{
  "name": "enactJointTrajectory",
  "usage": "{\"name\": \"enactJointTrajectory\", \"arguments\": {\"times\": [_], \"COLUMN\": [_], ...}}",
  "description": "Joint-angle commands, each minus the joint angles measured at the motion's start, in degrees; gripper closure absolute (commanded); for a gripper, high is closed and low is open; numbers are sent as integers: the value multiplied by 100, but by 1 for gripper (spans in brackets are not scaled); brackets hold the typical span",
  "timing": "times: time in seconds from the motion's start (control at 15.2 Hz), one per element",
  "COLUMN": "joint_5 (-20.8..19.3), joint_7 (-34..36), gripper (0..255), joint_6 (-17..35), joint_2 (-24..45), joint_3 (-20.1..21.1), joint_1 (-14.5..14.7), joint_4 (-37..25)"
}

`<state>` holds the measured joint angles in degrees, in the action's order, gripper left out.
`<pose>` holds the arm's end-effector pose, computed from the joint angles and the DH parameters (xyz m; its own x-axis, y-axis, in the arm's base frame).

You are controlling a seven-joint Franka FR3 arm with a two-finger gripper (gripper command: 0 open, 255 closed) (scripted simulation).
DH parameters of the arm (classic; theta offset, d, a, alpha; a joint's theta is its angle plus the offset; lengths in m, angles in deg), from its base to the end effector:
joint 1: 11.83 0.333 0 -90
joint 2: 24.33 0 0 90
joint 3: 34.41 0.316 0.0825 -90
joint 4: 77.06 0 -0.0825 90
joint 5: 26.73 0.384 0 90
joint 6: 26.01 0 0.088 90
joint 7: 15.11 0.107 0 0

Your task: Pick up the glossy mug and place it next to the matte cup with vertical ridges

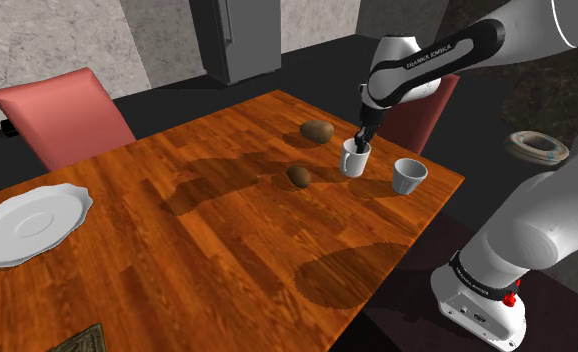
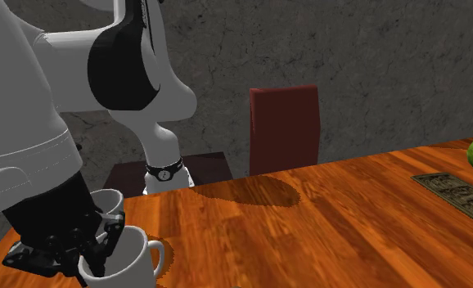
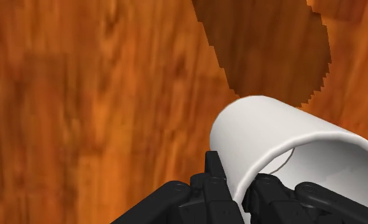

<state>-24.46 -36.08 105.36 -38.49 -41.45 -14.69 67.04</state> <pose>0.4345 -0.0744 0.3708 0.9848 0.1687 0.0421 0.1707 -0.9841 -0.0484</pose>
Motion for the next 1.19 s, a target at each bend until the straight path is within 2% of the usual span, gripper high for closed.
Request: {"name": "enactJointTrajectory", "arguments": {"times": [0.0, 0.46, 0.53, 0.86, 1.12], "joint_5": [22, 22, 22, 22, -66], "joint_7": [-20, -20, -20, -20, 42], "gripper": [255, 255, 0, 0, 0], "joint_6": [191, 191, 191, 191, -622], "joint_2": [105, 105, 105, 105, -343], "joint_3": [-5, -5, -5, -5, 5], "joint_1": [8, 8, 8, 8, -32], "joint_4": [81, 81, 81, 82, -287]}}
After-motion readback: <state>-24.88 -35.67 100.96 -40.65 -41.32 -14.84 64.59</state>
